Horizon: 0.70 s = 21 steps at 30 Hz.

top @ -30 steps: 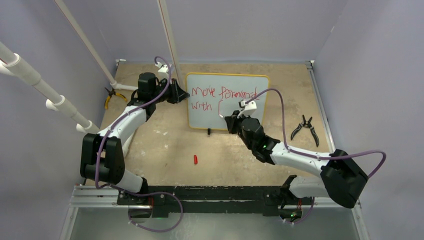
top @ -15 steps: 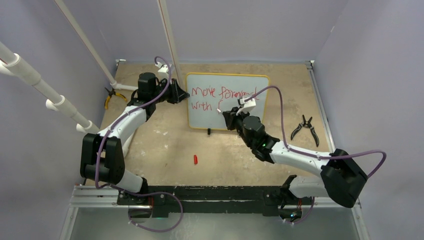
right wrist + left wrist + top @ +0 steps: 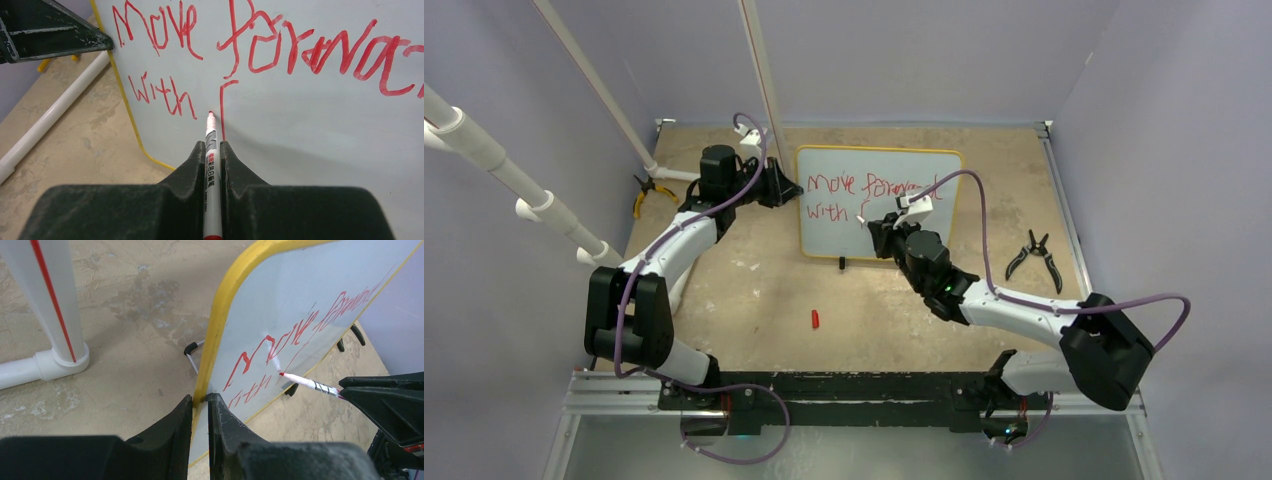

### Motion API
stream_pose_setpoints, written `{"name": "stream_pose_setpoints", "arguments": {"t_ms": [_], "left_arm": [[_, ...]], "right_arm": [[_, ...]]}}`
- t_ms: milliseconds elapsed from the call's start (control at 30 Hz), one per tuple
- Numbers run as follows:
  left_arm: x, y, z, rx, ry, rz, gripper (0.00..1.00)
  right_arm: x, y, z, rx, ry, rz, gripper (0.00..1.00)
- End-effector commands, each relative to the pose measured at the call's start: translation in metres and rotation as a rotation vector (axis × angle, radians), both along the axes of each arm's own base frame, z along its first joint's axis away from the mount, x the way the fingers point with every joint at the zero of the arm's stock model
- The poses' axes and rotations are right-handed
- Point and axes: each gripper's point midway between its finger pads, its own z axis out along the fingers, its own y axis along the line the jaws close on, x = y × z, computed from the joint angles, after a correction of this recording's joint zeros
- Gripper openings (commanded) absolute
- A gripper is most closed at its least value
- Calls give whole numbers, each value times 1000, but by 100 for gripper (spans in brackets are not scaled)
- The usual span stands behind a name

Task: Write a sentence on the whiteboard

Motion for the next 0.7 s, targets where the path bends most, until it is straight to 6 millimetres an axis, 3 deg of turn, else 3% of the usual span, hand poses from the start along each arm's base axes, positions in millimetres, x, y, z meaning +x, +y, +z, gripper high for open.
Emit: {"name": "stream_pose_setpoints", "arguments": {"t_ms": [0, 300, 533, 667], "left_arm": [[-8, -12, 0, -1, 3, -53, 14], [-8, -12, 1, -2, 1, -54, 15], [-8, -12, 1, 0, 2, -53, 14], [-8, -12, 2, -1, 0, -53, 15]], "right_arm": [[7, -11, 23, 20, -46, -70, 0], [3, -26, 24, 15, -44, -116, 0], [-3, -27, 37, 53, -89, -88, 0], [-5, -30, 30, 44, -59, -92, 0]]}}
